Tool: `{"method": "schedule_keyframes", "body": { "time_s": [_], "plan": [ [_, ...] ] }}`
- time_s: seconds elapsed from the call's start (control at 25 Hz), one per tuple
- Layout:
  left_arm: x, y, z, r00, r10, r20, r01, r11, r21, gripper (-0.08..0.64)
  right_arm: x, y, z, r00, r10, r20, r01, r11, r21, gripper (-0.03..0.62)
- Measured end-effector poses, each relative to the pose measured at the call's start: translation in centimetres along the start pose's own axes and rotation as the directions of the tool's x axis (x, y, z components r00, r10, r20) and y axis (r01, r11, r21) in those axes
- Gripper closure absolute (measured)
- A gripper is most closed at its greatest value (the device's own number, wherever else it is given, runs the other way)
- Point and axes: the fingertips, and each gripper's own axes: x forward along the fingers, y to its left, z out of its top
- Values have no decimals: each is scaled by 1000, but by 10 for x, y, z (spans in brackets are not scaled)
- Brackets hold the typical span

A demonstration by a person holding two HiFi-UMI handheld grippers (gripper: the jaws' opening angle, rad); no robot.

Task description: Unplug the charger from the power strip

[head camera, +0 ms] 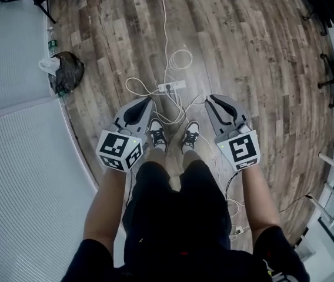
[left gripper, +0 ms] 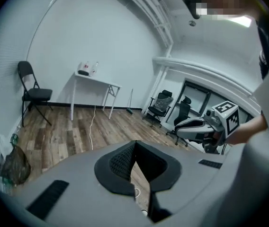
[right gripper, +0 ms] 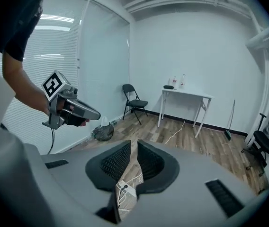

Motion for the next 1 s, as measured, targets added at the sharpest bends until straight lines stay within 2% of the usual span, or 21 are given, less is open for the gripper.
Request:
{"method": "schedule_keyframes", "body": {
  "time_s": [0.2,0.24,0.32,0.48,0.72,0.88,1.0],
  "plan": [
    [63,37,-73,995,62,-78,-64,998,-22,537,72,-24,-87,993,77,-85,-81,996,-40,555],
    [74,45,-89,994,73,-86,-75,997,-27,537,86,-24,-107,990,103,-99,-108,993,-42,545],
    [95,61,-123,991,90,-100,-93,995,-30,537,112,-21,-146,980,152,-125,-159,986,-45,471],
    [138,97,-195,988,97,-124,-101,994,-30,537,165,-16,-222,969,196,-150,-209,975,-74,471],
    [208,151,-302,980,38,-195,-37,999,10,537,250,-10,-339,946,246,-210,-269,959,-90,466],
    [251,187,-371,970,3,-244,7,999,39,537,299,3,-406,917,314,-247,-350,929,-119,439],
    [285,209,-414,966,-27,-256,40,998,42,537,337,4,-453,905,330,-268,-380,911,-162,433]
  ]
}}
